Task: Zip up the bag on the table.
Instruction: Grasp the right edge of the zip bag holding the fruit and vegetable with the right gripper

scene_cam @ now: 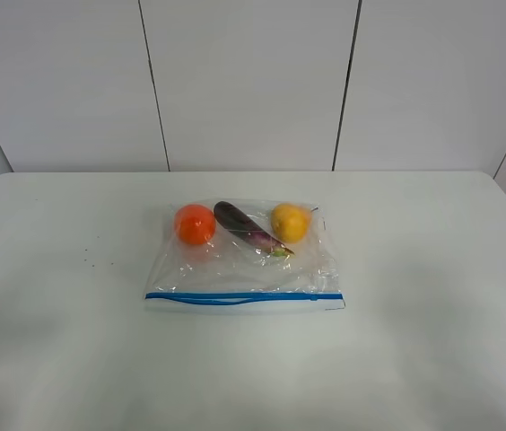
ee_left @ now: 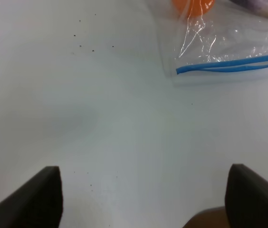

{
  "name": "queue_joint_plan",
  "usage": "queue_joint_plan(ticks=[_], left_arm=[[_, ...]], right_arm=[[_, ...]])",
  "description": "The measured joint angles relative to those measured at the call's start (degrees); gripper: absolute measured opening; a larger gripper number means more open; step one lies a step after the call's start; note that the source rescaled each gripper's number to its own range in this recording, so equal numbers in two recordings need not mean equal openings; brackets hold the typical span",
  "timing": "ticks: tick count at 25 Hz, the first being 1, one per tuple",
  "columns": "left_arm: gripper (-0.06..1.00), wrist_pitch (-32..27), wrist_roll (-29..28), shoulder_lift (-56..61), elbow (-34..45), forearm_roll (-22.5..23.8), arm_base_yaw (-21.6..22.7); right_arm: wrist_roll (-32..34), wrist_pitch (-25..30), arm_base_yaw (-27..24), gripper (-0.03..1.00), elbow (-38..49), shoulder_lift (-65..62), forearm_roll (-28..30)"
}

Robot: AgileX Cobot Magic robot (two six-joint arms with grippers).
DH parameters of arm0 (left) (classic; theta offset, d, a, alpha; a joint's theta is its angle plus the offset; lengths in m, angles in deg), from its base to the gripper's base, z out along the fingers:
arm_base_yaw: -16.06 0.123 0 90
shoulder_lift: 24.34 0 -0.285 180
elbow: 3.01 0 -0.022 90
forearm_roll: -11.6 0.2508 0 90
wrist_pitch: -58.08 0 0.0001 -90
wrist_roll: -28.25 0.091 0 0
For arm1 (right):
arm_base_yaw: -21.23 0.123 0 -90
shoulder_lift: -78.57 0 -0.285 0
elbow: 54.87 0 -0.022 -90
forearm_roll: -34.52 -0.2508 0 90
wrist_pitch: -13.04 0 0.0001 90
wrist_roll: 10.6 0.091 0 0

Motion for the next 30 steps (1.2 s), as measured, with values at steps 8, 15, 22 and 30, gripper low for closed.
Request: queue_joint_plan(ticks=[8, 15, 22, 30], left_arm=[[1.0, 0.0, 0.0, 0.0, 0.0, 0.0, 0.0], [1.0, 0.0, 0.0, 0.0, 0.0, 0.0, 0.0], [1.0, 0.0, 0.0, 0.0, 0.0, 0.0, 0.0], [1.0, 0.0, 0.0, 0.0, 0.0, 0.0, 0.0]], right_arm=[[0.0, 0.0, 0.0, 1.0, 0.0, 0.0, -0.23], [0.0, 0.0, 0.0, 1.0, -3.03, 8.28, -0.42], [0.01, -0.1, 0.0, 1.0, -11.11, 36.75, -4.95], [-2.16, -9.6, 0.0, 1.0, -13.51, 67.39, -15.84]])
